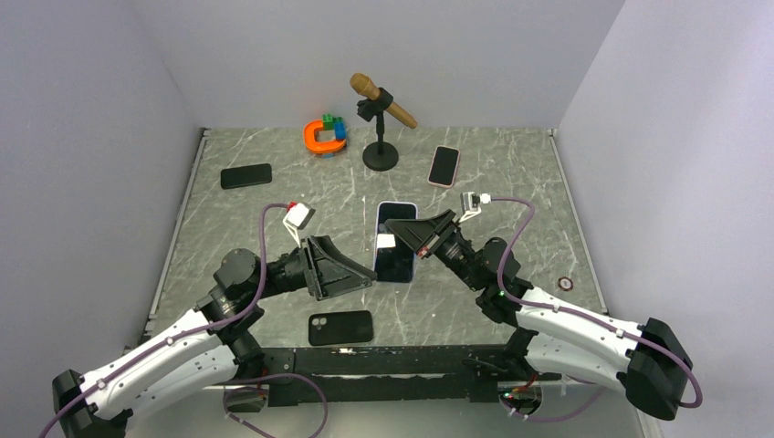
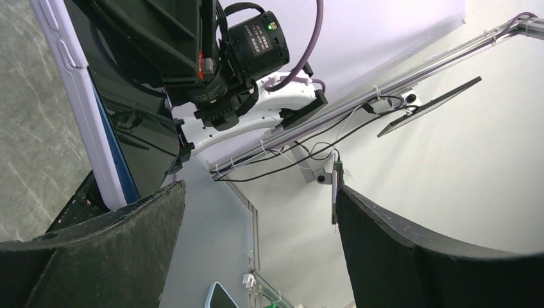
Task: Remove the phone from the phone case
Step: Remove the phone case from the phone.
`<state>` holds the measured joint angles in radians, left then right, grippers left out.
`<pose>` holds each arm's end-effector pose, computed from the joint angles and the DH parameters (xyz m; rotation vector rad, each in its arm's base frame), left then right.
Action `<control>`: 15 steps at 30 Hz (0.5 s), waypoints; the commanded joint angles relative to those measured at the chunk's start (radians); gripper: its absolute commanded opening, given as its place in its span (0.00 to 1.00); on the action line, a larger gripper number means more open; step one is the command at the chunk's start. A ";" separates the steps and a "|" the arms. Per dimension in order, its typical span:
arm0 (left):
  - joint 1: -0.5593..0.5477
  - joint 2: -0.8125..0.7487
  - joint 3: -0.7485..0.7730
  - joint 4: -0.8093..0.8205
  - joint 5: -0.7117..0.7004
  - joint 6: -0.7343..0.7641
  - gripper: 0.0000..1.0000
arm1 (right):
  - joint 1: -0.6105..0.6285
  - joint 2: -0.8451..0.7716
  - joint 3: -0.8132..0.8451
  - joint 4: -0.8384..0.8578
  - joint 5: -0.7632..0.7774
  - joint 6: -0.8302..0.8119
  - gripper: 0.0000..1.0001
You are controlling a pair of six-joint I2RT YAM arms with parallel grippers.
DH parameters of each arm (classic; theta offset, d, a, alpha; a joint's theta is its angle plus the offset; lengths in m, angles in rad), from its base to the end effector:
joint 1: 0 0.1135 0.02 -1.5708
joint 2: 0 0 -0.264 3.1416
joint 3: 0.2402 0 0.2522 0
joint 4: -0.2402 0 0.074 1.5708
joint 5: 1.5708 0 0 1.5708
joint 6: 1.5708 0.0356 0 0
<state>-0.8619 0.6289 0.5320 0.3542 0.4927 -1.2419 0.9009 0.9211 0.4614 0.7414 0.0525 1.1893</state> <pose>0.0901 -0.1309 0.3316 0.2118 1.6810 -2.0153 0.1329 0.1648 0.2993 0.2691 1.4859 1.7169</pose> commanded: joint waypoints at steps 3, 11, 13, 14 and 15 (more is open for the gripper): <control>-0.005 0.003 0.005 0.020 0.013 0.018 0.90 | -0.013 -0.013 0.074 0.112 -0.010 0.042 0.00; -0.004 0.026 0.016 -0.001 0.009 0.035 0.90 | -0.015 0.005 0.059 0.157 -0.023 0.073 0.00; -0.005 0.027 0.017 -0.003 0.007 0.039 0.90 | -0.016 0.002 0.062 0.156 -0.027 0.074 0.00; -0.005 0.028 0.019 -0.008 0.004 0.041 0.90 | -0.017 0.002 0.064 0.157 -0.030 0.075 0.00; -0.006 0.028 0.021 -0.015 0.003 0.045 0.90 | -0.017 0.001 0.064 0.160 -0.032 0.077 0.00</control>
<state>-0.8627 0.6529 0.5316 0.3401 0.4931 -1.2301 0.8875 0.9375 0.4740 0.7712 0.0422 1.2259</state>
